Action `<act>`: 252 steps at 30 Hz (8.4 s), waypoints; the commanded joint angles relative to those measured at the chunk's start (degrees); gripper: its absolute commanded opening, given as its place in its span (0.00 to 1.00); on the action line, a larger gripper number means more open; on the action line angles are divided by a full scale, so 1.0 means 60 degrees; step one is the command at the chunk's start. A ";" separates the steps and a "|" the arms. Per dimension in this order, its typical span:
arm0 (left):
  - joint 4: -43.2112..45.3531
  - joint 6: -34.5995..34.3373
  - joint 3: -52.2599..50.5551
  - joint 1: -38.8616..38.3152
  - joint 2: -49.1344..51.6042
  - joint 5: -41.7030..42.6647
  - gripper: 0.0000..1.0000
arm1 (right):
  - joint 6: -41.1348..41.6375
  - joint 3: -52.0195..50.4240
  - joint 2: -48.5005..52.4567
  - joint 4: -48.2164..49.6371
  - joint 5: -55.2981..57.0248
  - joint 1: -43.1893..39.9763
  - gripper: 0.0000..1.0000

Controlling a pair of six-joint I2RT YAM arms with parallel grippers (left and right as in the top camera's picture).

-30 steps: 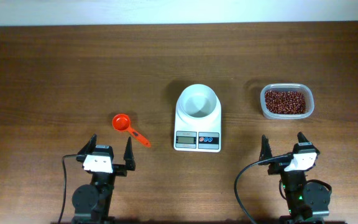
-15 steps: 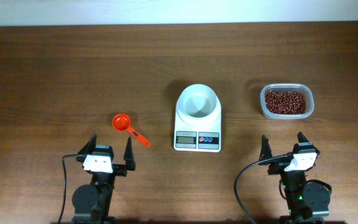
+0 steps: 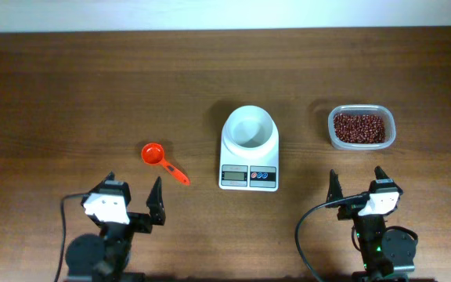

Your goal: Scoop and weigh 50g on scale

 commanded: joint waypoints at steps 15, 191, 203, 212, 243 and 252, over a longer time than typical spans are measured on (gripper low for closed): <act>-0.4269 -0.5559 0.5074 0.0058 0.7318 -0.0918 0.99 | 0.0069 -0.0047 -0.0040 -0.0058 0.0044 0.0025 0.99; -0.4452 -1.0029 0.6743 -0.5603 0.9388 -0.2623 0.92 | 0.6696 0.2601 0.8123 0.1366 -0.4160 0.5515 0.04; -0.4561 -0.8958 0.6739 -0.6914 1.0783 -0.1953 0.00 | 0.6022 0.7329 0.3668 -0.8663 0.2732 0.5512 0.04; -0.1067 -0.8641 0.6739 -0.8404 1.5056 -0.3592 0.00 | 0.5952 0.7329 0.3672 -0.7726 0.5038 0.5512 0.04; 0.0277 -0.8827 0.6732 -0.8404 1.6866 -0.4572 0.00 | 0.5956 0.7329 0.3672 -0.7723 0.5402 0.5512 0.04; 0.0277 -0.9220 0.6430 -0.8404 1.6866 -0.4291 0.00 | 0.5956 0.7329 0.3672 -0.7726 0.5402 0.5512 0.04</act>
